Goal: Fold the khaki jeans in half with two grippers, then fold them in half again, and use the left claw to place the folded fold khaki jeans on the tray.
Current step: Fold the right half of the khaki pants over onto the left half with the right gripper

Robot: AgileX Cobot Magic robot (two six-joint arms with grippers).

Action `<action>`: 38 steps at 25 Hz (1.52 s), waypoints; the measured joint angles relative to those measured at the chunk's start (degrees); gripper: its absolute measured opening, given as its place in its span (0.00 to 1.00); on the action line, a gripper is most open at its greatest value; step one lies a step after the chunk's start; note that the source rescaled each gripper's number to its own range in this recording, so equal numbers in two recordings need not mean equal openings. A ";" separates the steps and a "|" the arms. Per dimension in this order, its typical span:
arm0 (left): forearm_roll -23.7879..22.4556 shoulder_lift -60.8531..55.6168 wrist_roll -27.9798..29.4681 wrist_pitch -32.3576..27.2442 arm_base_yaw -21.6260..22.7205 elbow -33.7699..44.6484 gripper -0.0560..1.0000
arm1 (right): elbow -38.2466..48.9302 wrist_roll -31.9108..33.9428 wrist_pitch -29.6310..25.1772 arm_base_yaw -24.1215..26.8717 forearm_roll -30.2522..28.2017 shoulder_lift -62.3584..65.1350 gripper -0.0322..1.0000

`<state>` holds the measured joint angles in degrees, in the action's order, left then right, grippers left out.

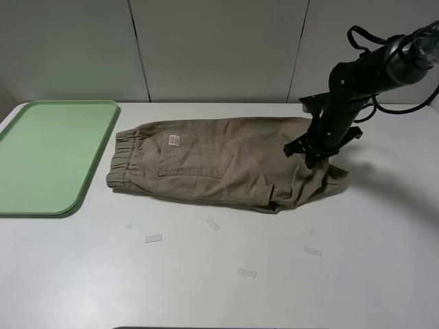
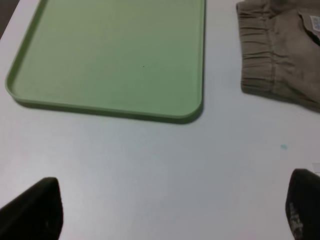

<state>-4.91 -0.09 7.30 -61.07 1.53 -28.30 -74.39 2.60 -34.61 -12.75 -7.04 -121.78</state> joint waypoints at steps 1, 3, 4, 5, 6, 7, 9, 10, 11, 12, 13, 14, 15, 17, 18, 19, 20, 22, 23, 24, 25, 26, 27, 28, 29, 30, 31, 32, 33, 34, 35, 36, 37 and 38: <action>0.00 0.00 0.00 0.00 0.00 0.00 0.88 | 0.18 0.00 -0.84 0.31 -0.77 0.89 0.14; 0.00 0.00 0.00 0.00 0.00 0.00 0.88 | 0.29 -0.07 -2.40 1.15 -2.13 3.17 0.14; 0.00 0.00 0.00 0.00 0.00 0.00 0.88 | 0.34 -0.12 -3.10 1.74 -2.59 4.56 0.14; 0.00 0.00 0.00 0.00 0.00 0.00 0.88 | 0.34 -0.19 -4.02 2.42 -3.25 5.72 0.14; 0.00 0.00 0.00 0.00 0.00 0.00 0.88 | 0.34 -0.21 -5.05 3.04 -4.10 7.03 0.14; 0.00 0.00 0.00 0.00 0.00 0.00 0.88 | 0.34 -0.26 -6.03 3.83 -5.31 8.27 0.14; 0.00 -0.05 0.00 0.00 0.00 0.00 0.88 | 0.34 -0.37 -8.41 5.41 -7.85 10.26 0.14; 0.00 -0.05 0.00 0.00 0.00 0.00 0.88 | 0.34 -0.37 -9.40 6.29 -9.50 11.21 0.14; 0.00 -0.05 0.00 0.00 0.00 0.00 0.88 | 0.34 -0.37 -10.48 7.23 -11.00 12.11 0.14; 0.00 -0.05 0.00 0.00 0.00 0.00 0.88 | 0.34 -0.37 -11.40 8.10 -12.01 12.80 0.14; 0.00 -0.05 0.00 0.00 0.00 0.00 0.88 | 0.40 -0.42 -12.30 8.80 -13.38 13.47 0.14; 0.00 -0.05 0.00 0.00 0.00 0.00 0.88 | 0.39 -0.42 -13.04 9.69 -14.82 14.01 0.14; 0.00 -0.05 0.00 0.00 0.00 0.00 0.88 | 0.39 -0.42 -13.94 10.52 -16.15 14.30 0.14; 0.00 -0.05 0.00 0.00 0.00 0.00 0.88 | 0.40 -0.42 -16.08 11.85 -19.69 14.75 0.14; 0.00 -0.05 0.00 0.00 0.00 0.00 0.88 | 0.40 -0.42 -17.33 12.38 -21.50 14.80 0.14; 0.00 -0.05 0.00 0.00 0.00 0.00 0.88 | 0.40 -0.42 -18.59 12.78 -22.92 14.80 0.14; 0.00 -0.05 0.00 0.00 0.00 0.00 0.88 | 0.40 -0.42 -19.65 13.11 -24.21 14.86 0.14; 0.00 -0.05 0.00 -0.07 0.00 0.00 0.88 | 0.40 -0.37 -20.42 13.30 -25.61 15.07 0.14; 0.00 -0.05 0.00 -0.07 0.00 0.00 0.88 | 0.40 -0.37 -20.71 13.30 -25.86 15.36 0.14; 0.00 -0.05 0.00 -0.07 0.00 0.00 0.88 | 0.11 -0.37 -21.14 13.30 -25.91 15.67 0.14; 0.00 -0.05 0.00 -0.07 0.00 0.00 0.88 | -0.72 -0.37 -21.80 13.30 -25.91 15.96 0.14; 0.00 -0.05 0.00 -0.07 0.00 0.00 0.88 | -2.05 -0.37 -23.06 13.30 -25.98 16.16 0.14; 0.00 -0.05 0.00 -0.07 0.00 0.00 0.88 | -3.41 -0.42 -24.62 13.30 -26.21 16.23 0.14; 0.00 -0.05 0.00 -0.07 0.00 0.00 0.88 | -5.25 -0.53 -26.08 13.30 -26.38 16.30 0.14; 0.00 -0.05 0.00 -0.07 0.00 0.00 0.88 | -7.20 -0.69 -27.91 13.30 -26.53 16.30 0.14; 0.00 -0.05 0.00 -0.07 0.00 0.00 0.88 | -8.81 -0.90 -29.60 13.24 -26.67 16.30 0.14; 0.00 -0.05 0.00 -0.07 0.00 0.00 0.88 | -10.49 -1.08 -30.82 13.20 -26.67 16.49 0.14; 0.00 -0.05 0.00 -0.07 0.00 0.00 0.88 | -11.91 -1.31 -31.60 13.18 -26.53 16.65 0.14; 0.00 -0.05 0.00 -0.07 0.00 0.00 0.88 | -12.86 -1.44 -32.11 13.18 -26.16 16.89 0.14; 0.00 -0.05 0.00 -0.07 0.00 0.00 0.88 | -13.32 -1.49 -32.71 13.18 -25.38 16.98 0.14; 0.00 -0.05 0.00 -0.07 0.00 0.00 0.88 | -13.52 -1.55 -33.27 13.18 -24.24 17.03 0.14; 0.00 -0.05 0.00 -0.07 0.00 0.00 0.88 | -13.64 -1.61 -33.94 13.18 -23.07 16.94 0.14; 0.00 -0.05 0.00 -0.07 0.00 0.00 0.88 | -13.70 -1.68 -34.49 13.07 -22.23 16.72 0.14; 0.00 -0.05 0.00 -0.07 0.00 0.00 0.88 | -13.70 -1.68 -34.77 12.77 -21.79 16.35 0.14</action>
<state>-4.91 -0.14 7.30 -61.14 1.53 -28.30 -88.09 0.92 -69.38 0.02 -28.83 -105.43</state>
